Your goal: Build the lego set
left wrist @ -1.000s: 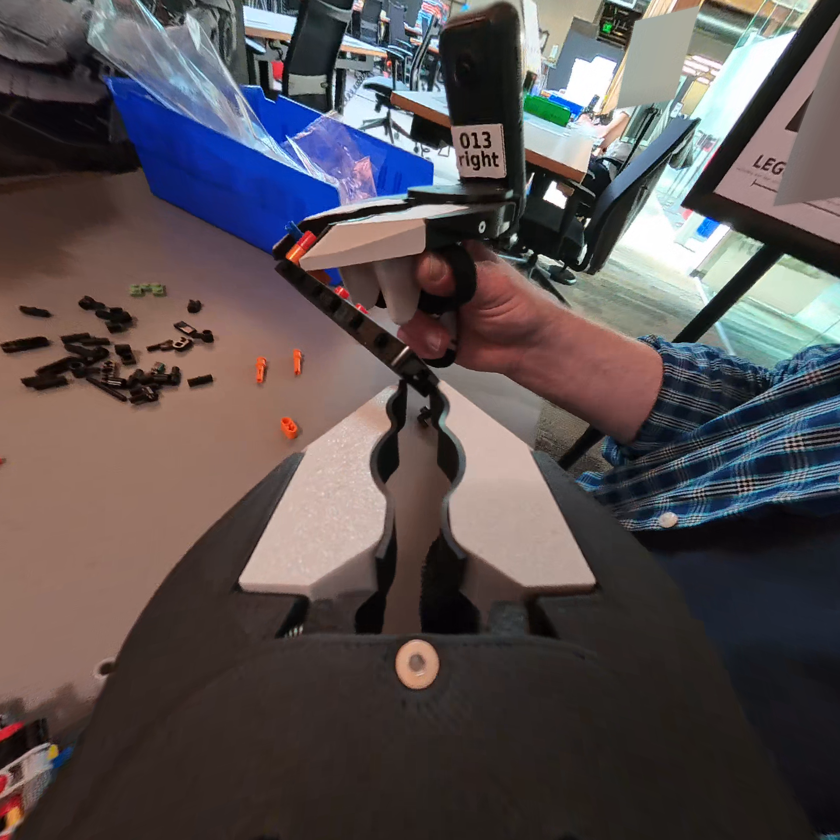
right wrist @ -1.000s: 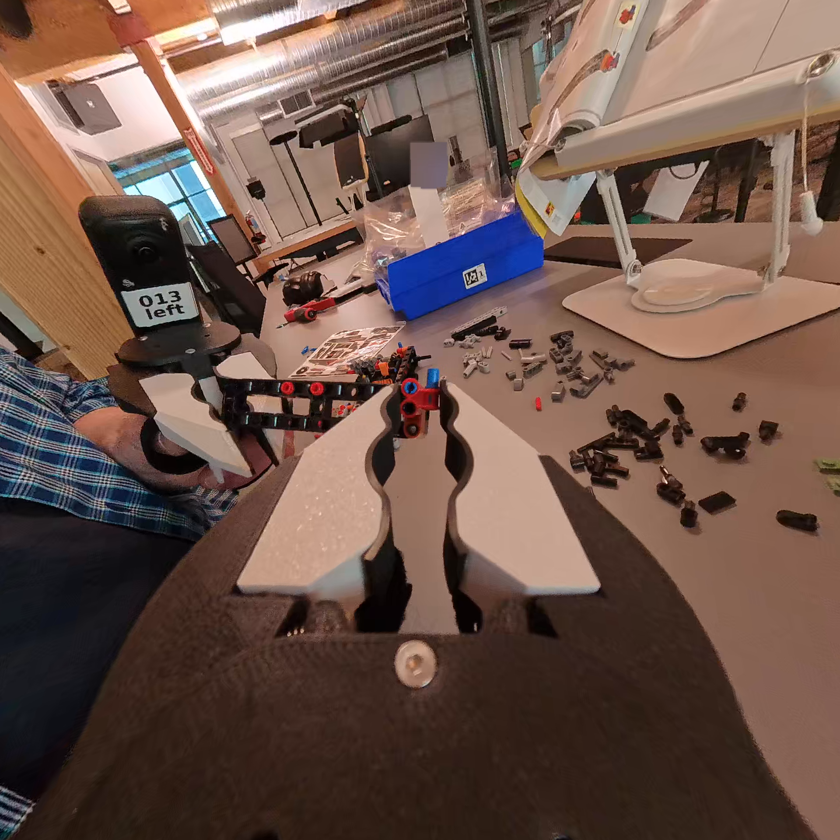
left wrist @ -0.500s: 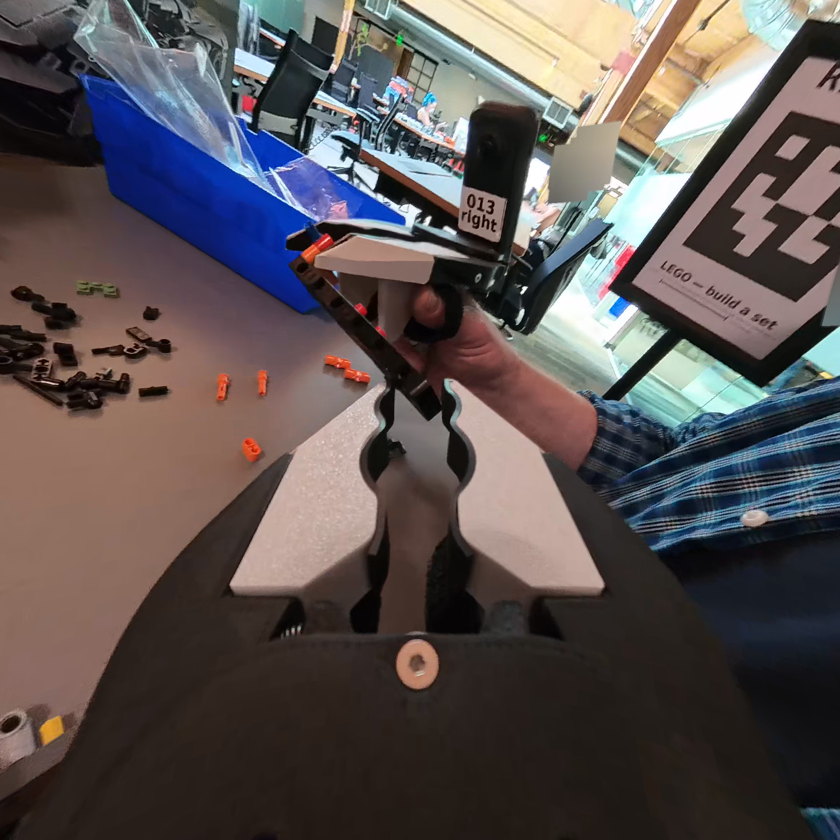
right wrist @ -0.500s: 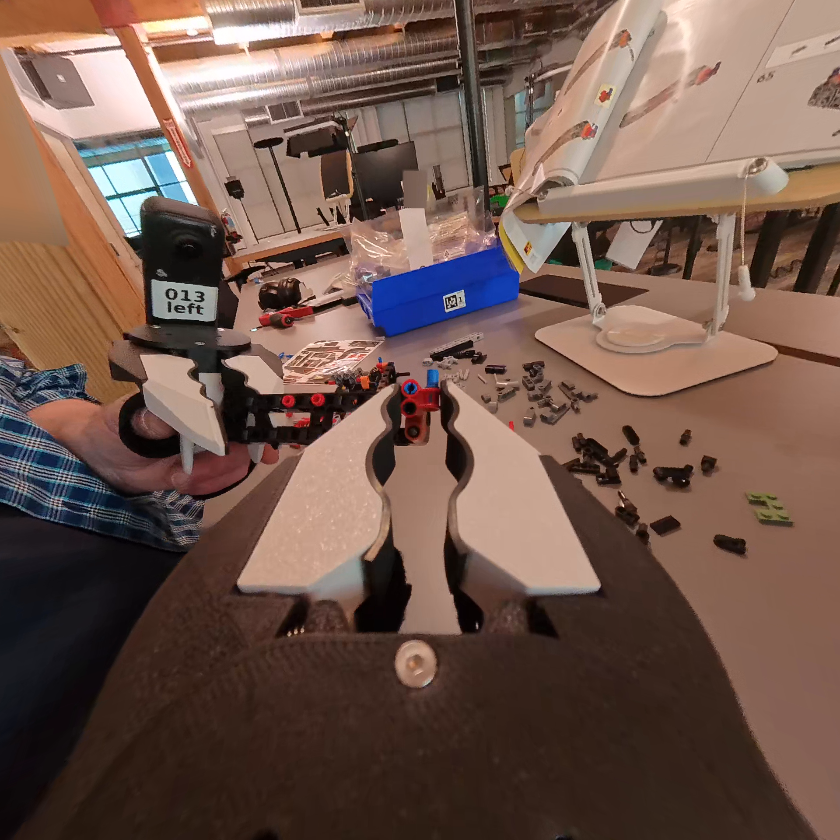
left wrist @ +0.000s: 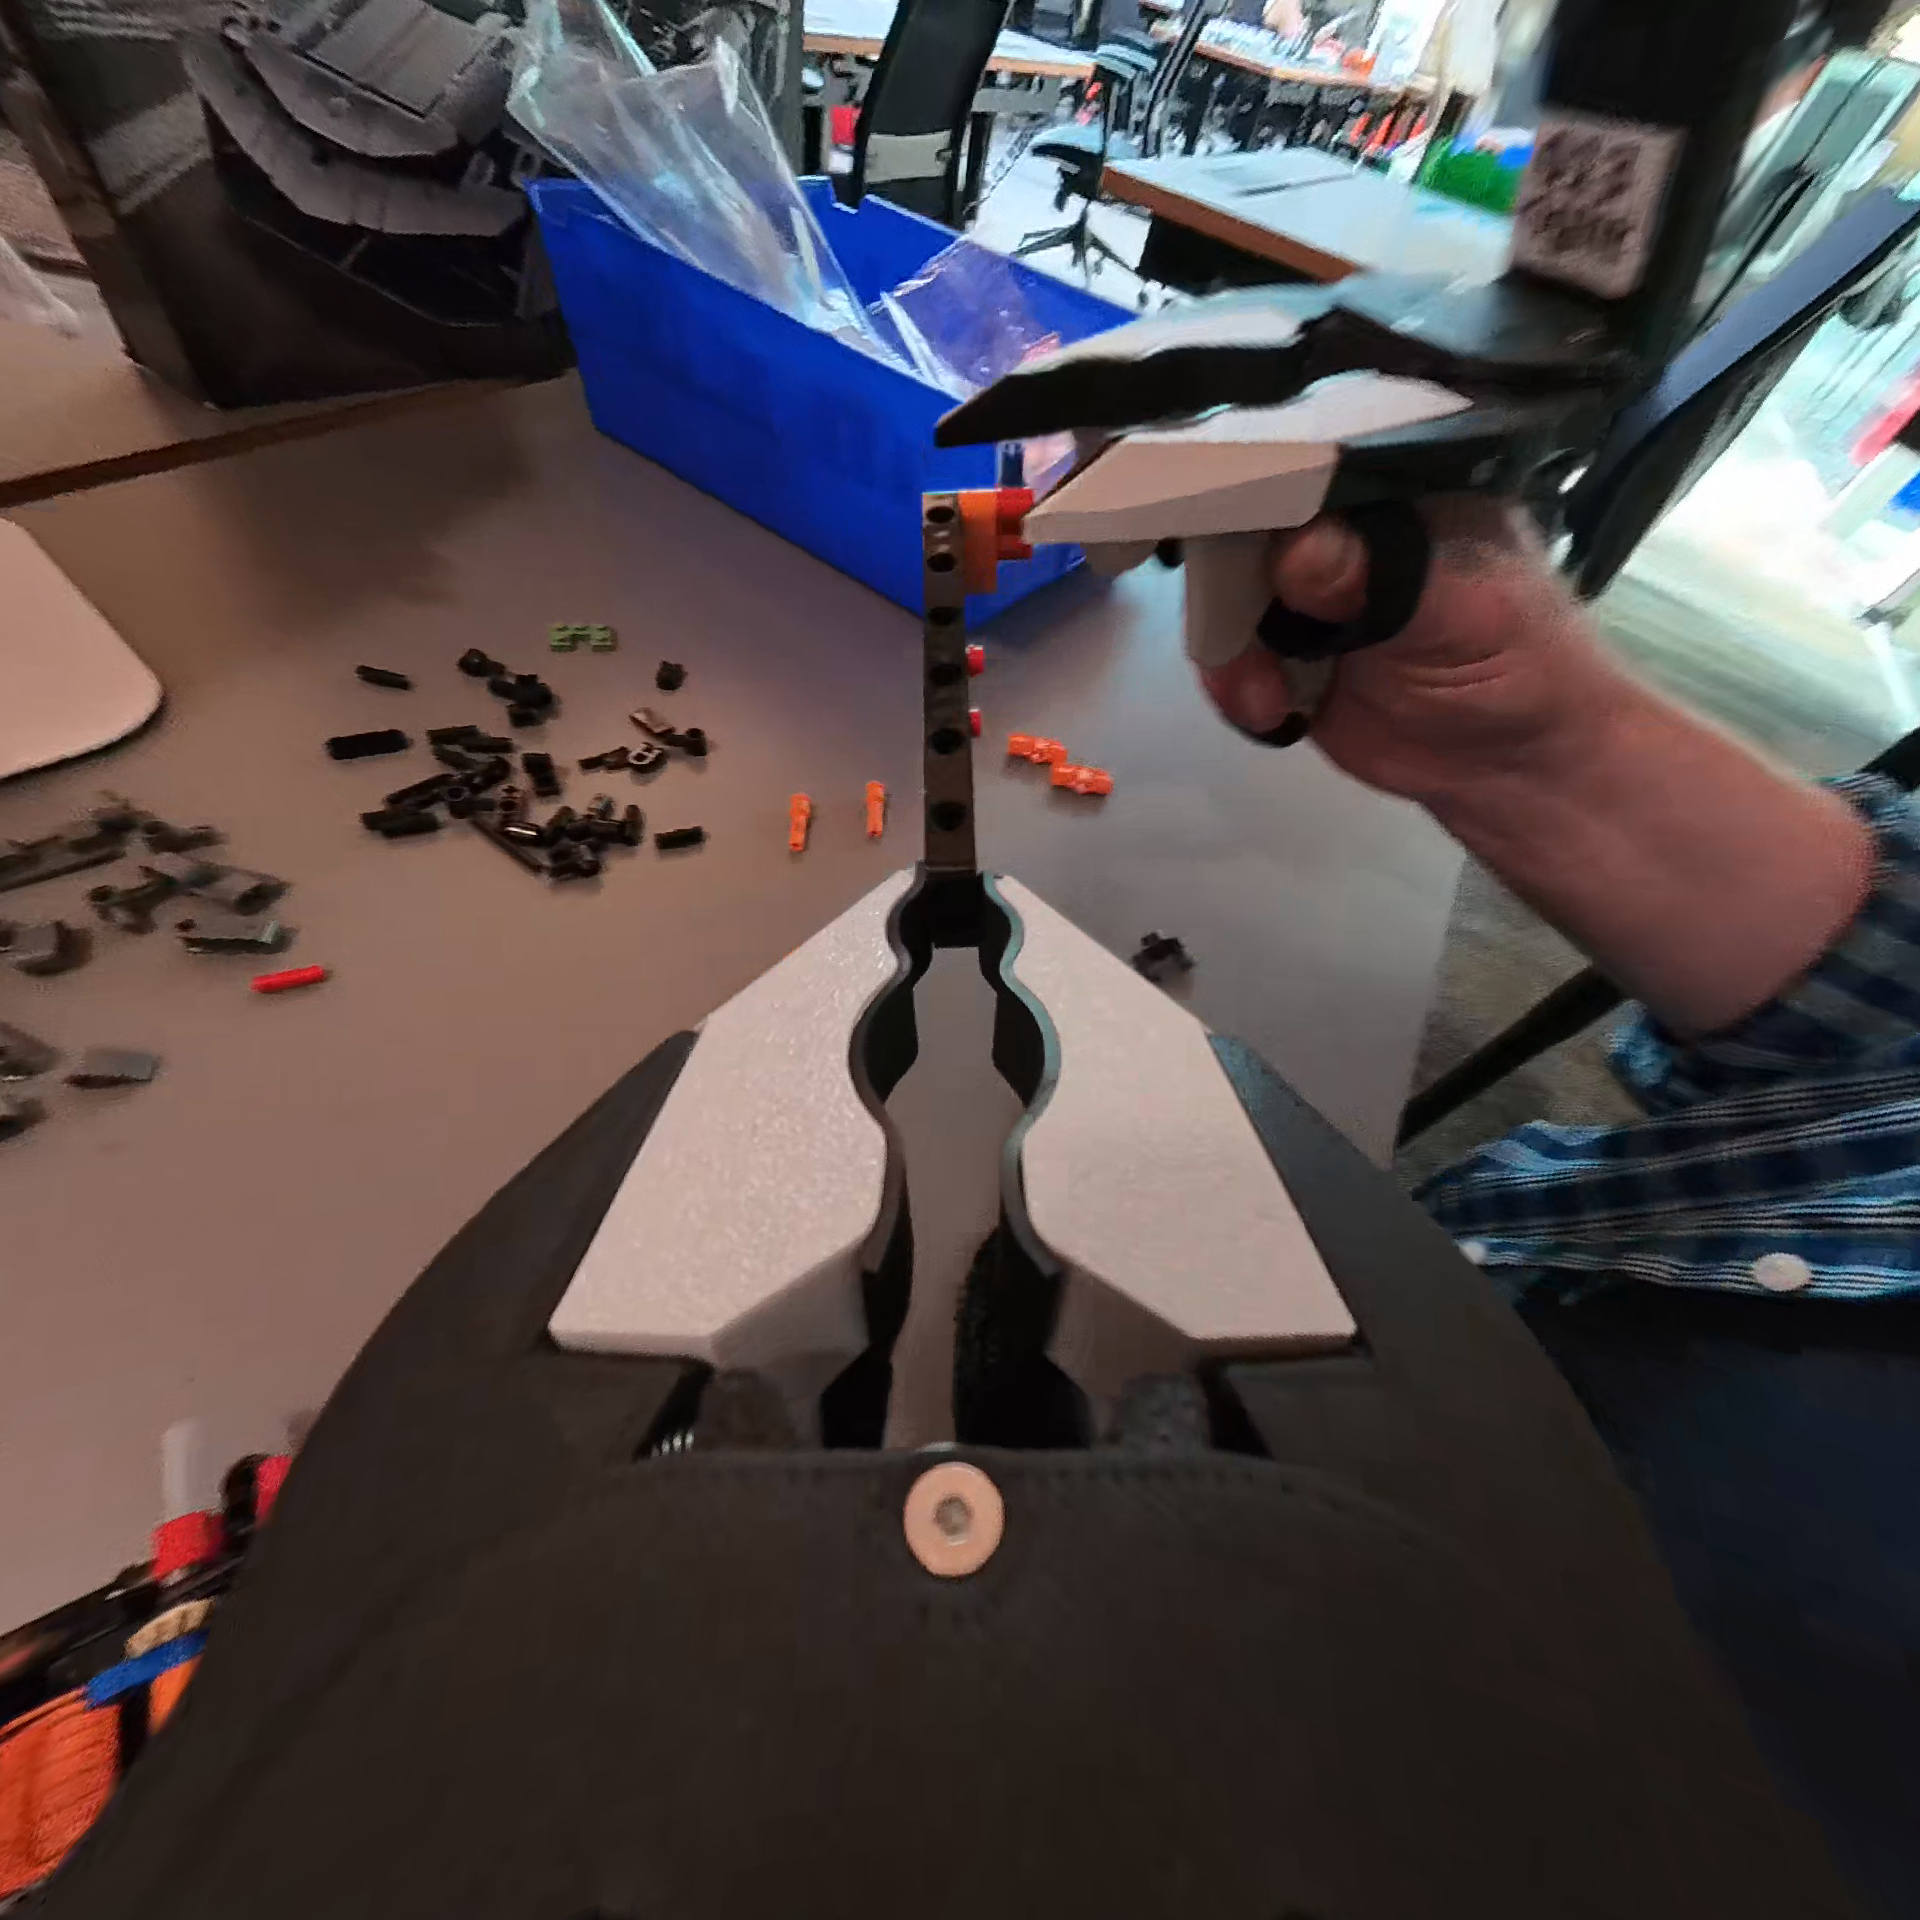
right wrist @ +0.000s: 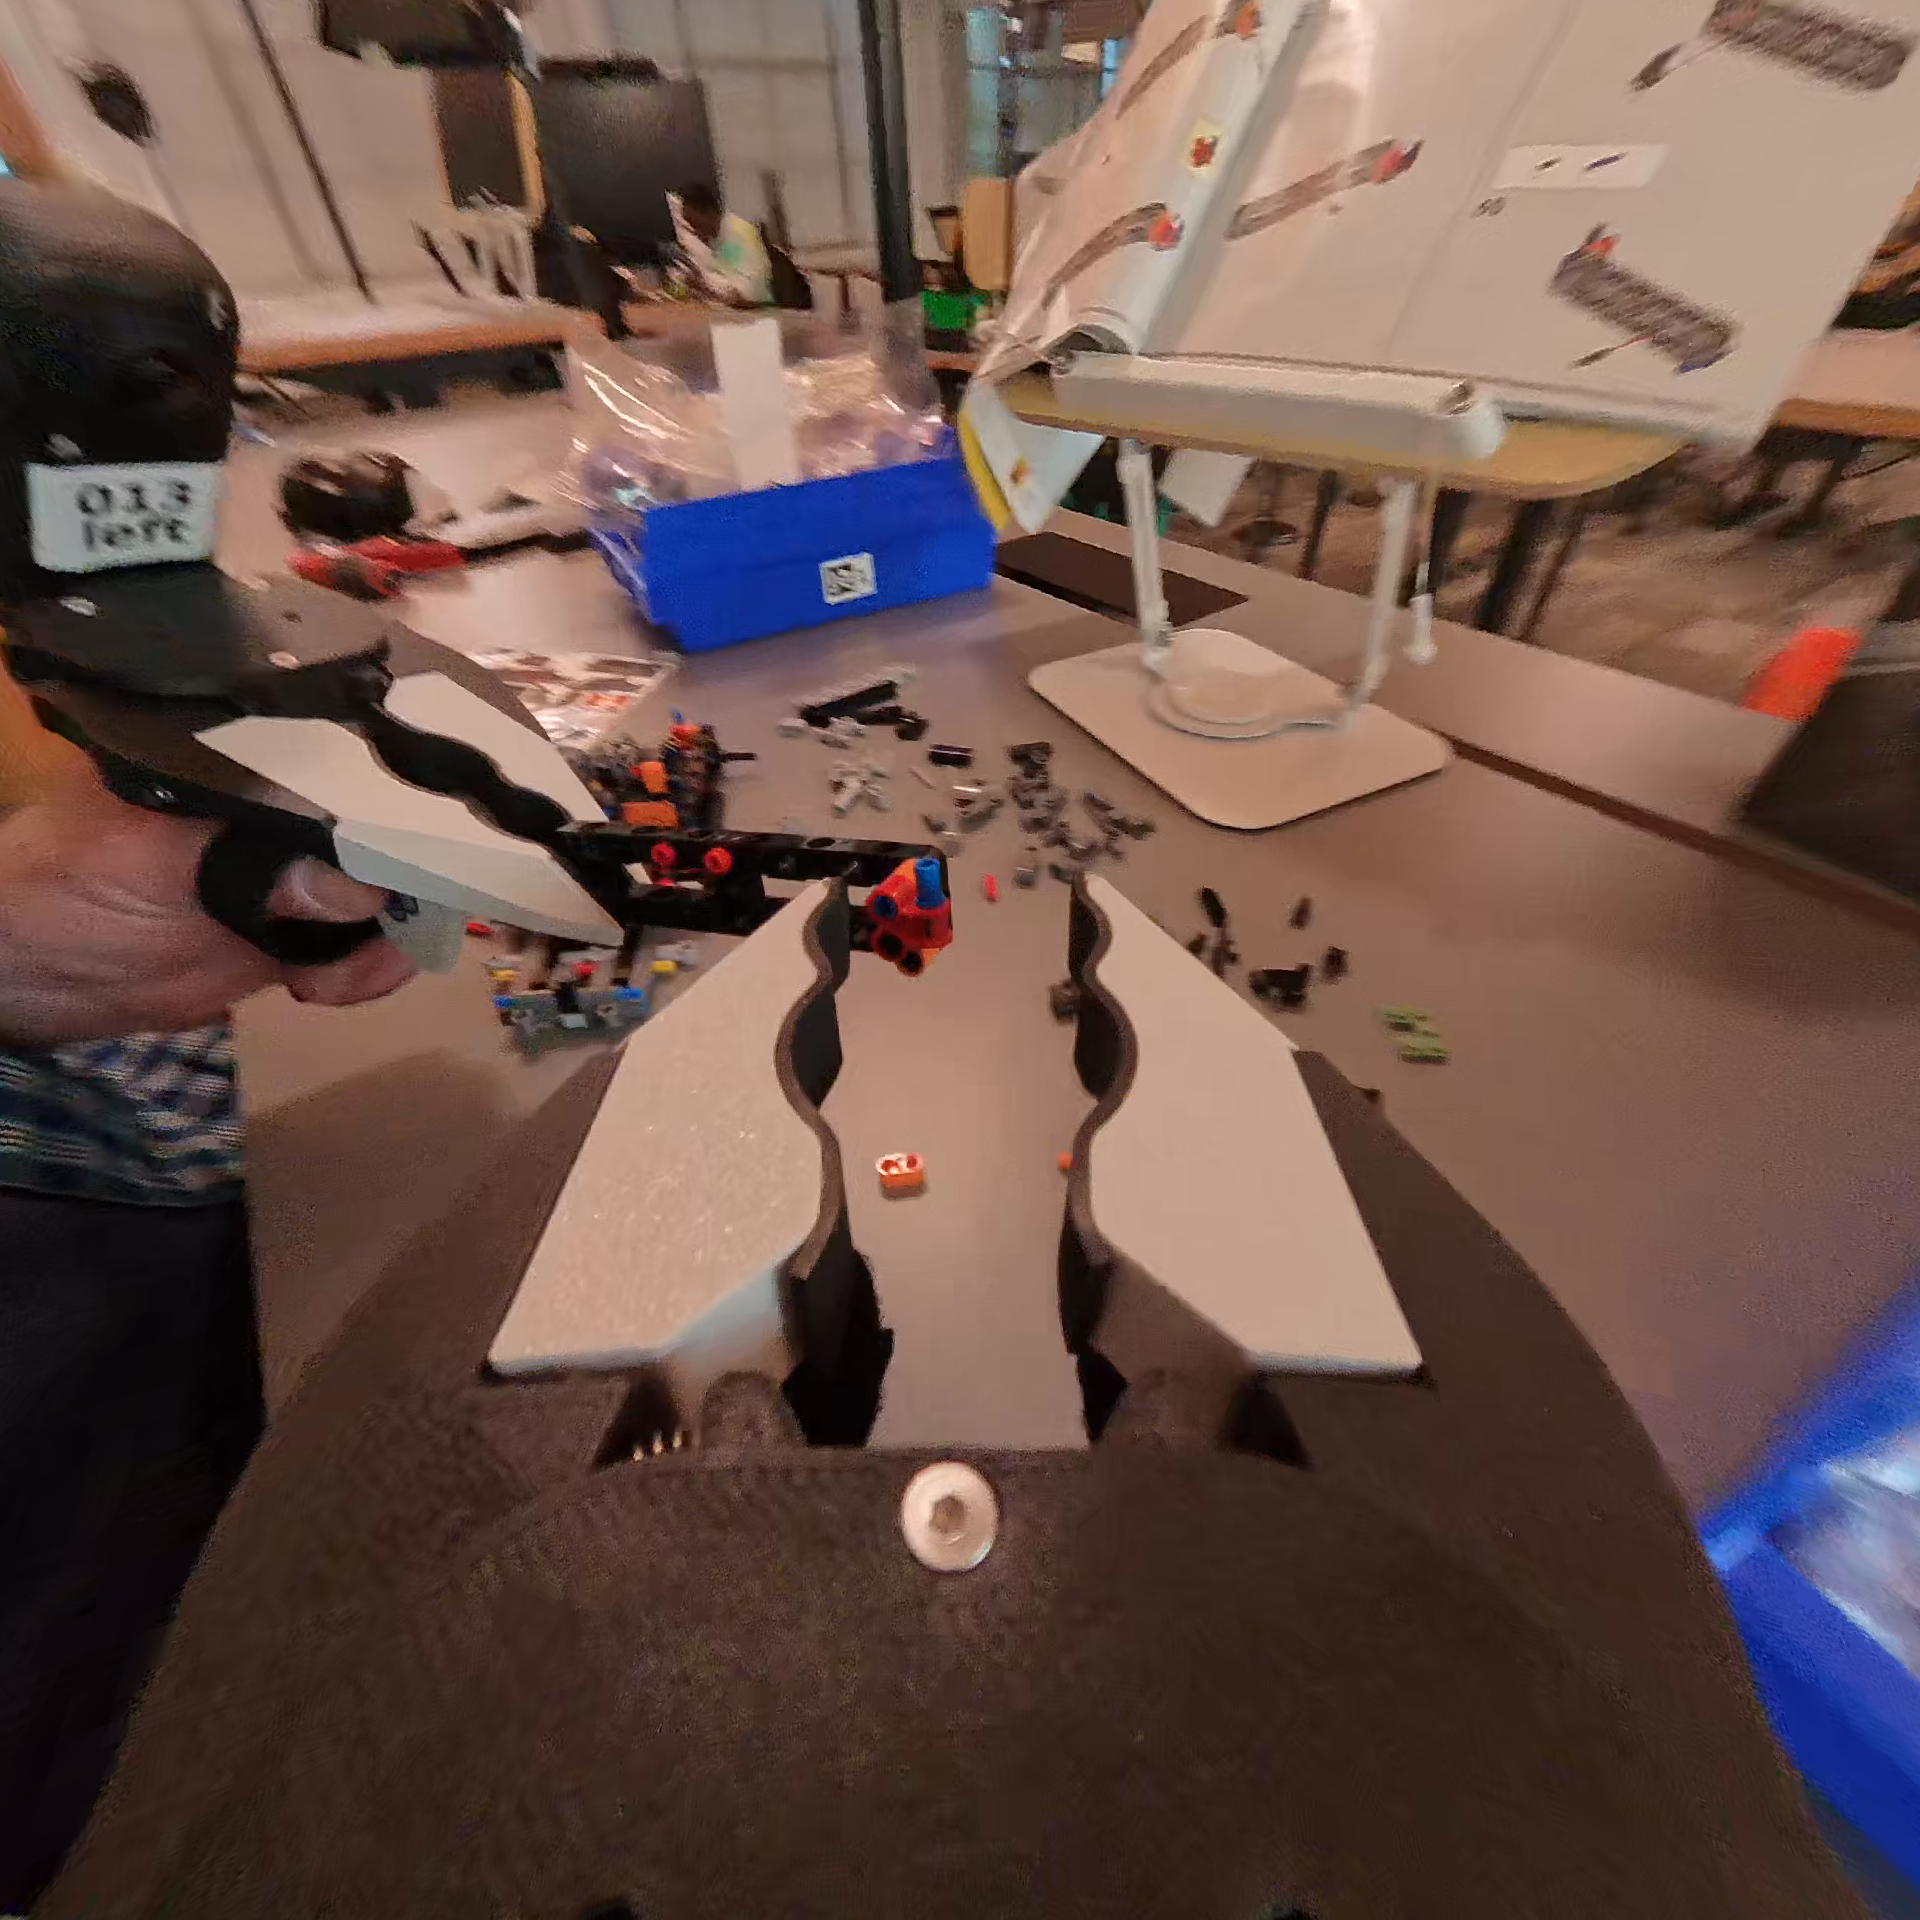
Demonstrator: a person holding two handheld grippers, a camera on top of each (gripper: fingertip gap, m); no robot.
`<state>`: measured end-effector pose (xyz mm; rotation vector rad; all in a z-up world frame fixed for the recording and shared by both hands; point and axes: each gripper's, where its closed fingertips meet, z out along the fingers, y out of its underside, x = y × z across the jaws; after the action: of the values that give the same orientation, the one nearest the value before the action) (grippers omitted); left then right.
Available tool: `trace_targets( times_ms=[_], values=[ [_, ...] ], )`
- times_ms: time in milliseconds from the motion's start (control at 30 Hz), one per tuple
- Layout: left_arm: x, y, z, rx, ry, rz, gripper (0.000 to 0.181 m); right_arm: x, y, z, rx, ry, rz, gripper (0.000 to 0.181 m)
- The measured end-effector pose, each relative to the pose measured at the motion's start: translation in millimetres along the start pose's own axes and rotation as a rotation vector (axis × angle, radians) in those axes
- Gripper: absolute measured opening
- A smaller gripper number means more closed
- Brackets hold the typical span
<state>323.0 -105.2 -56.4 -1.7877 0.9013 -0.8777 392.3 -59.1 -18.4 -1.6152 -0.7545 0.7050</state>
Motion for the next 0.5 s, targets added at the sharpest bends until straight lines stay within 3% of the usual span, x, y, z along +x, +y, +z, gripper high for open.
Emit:
trace_targets(
  times_ms=[200,333,500],
  values=[
    [-7.8,7.1,4.0,-0.080,-0.101,0.154,0.007,-32.1,-0.8,-16.0,-0.162,0.015,-0.218,0.035],
    [2.9,15.1,11.2,-0.146,-0.117,0.293,0.007,-49.0,22.7,-1.8,-0.327,-0.016,-0.360,0.039],
    [15.5,19.3,12.4,-0.170,-0.109,0.374,0.007,-54.5,46.4,11.3,-0.459,-0.055,-0.571,0.022]
  ],
)
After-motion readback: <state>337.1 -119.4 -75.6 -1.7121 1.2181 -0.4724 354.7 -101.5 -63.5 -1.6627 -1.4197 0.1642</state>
